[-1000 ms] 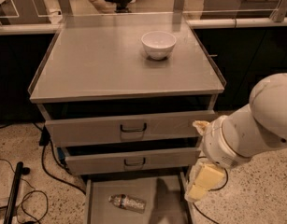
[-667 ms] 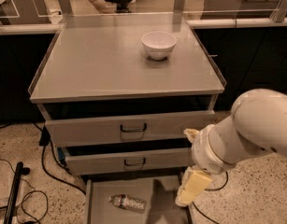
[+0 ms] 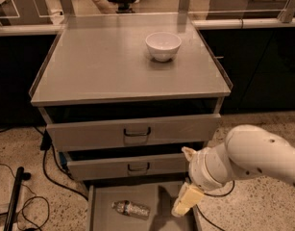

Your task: Pick water bottle from bottom drawer and place on counter

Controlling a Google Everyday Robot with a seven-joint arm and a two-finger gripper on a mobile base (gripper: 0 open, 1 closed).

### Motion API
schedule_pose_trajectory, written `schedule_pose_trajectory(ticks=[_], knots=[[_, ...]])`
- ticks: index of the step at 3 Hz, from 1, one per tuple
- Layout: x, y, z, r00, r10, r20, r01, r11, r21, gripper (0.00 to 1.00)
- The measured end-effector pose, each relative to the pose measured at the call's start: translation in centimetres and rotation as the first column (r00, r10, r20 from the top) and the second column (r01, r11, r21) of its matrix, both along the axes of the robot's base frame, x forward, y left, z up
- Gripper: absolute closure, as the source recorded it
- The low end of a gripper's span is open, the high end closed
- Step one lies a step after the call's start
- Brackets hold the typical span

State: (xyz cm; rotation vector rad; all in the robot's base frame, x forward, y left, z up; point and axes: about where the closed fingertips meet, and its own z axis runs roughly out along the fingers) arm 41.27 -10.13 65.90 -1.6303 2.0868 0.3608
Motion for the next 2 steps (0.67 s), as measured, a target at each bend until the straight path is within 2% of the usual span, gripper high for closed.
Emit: schedule_pose_trajectory(ticks=[1, 2], knots=[[0.7, 0.0, -3.7, 0.9992, -0.001, 0.041, -0.003, 0.996, 0.084, 0.0], [1.4, 0.0, -7.7, 0.9986, 0.014, 0.051, -0.022, 0.987, 0.16, 0.0]])
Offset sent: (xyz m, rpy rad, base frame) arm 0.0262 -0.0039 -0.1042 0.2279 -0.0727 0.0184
